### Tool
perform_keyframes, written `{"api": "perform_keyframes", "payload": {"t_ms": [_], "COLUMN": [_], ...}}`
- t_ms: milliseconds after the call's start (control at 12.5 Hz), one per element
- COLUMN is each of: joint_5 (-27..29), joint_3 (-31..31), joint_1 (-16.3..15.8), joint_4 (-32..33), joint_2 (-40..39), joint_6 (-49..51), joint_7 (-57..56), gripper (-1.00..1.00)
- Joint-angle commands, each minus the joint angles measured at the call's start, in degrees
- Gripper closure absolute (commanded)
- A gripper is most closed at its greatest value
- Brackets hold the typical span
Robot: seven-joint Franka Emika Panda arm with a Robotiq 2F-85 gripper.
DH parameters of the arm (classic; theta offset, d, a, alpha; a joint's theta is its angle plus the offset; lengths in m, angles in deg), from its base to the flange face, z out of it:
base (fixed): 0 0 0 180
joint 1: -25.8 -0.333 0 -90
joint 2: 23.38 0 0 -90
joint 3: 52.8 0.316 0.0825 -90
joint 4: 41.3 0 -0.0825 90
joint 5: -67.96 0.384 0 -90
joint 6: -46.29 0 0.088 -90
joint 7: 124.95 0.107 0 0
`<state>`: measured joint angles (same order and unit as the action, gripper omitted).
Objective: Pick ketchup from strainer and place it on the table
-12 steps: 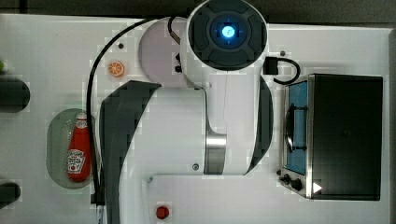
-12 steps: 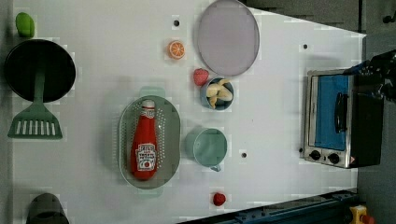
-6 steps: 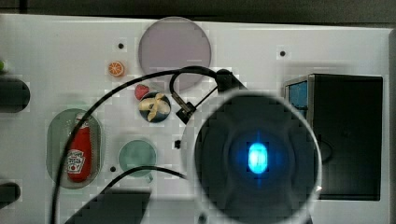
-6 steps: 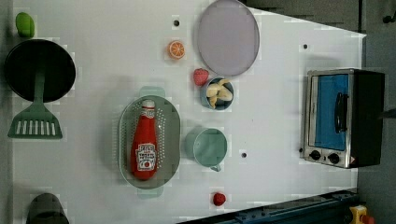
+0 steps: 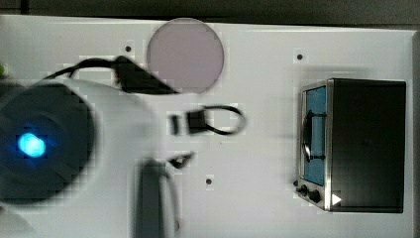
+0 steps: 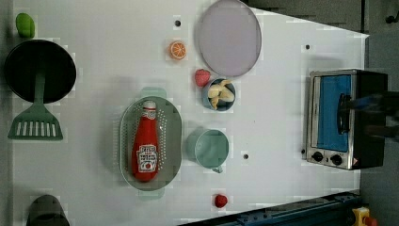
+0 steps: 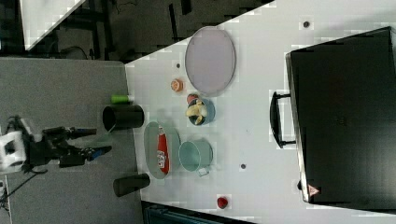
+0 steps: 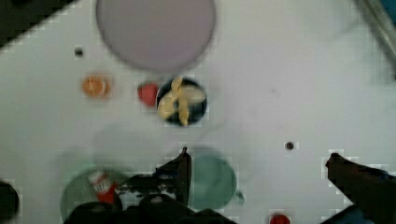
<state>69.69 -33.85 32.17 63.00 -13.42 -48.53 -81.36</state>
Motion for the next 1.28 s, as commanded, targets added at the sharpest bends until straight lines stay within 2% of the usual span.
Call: {"api": "perform_keyframes", "payload": {"t_ms": [80, 560, 960, 1280], "joint_5": [0.14, 0.12, -0.74, -7.01], "joint_3": [6.28, 20.3, 26.17, 26.39], "joint_1": [-2.51, -3.61, -4.22, -4.98], "joint_4": [1.15, 3.86, 14.38, 23.18], "joint_2": [-4.15, -10.25, -15.03, -19.67], "joint_6": [-1.09, -5.66, -25.81, -42.2], "joint_7": [2.89, 3.04, 3.13, 4.37], "gripper": [-1.0, -1.0, -1.0, -1.0]}}
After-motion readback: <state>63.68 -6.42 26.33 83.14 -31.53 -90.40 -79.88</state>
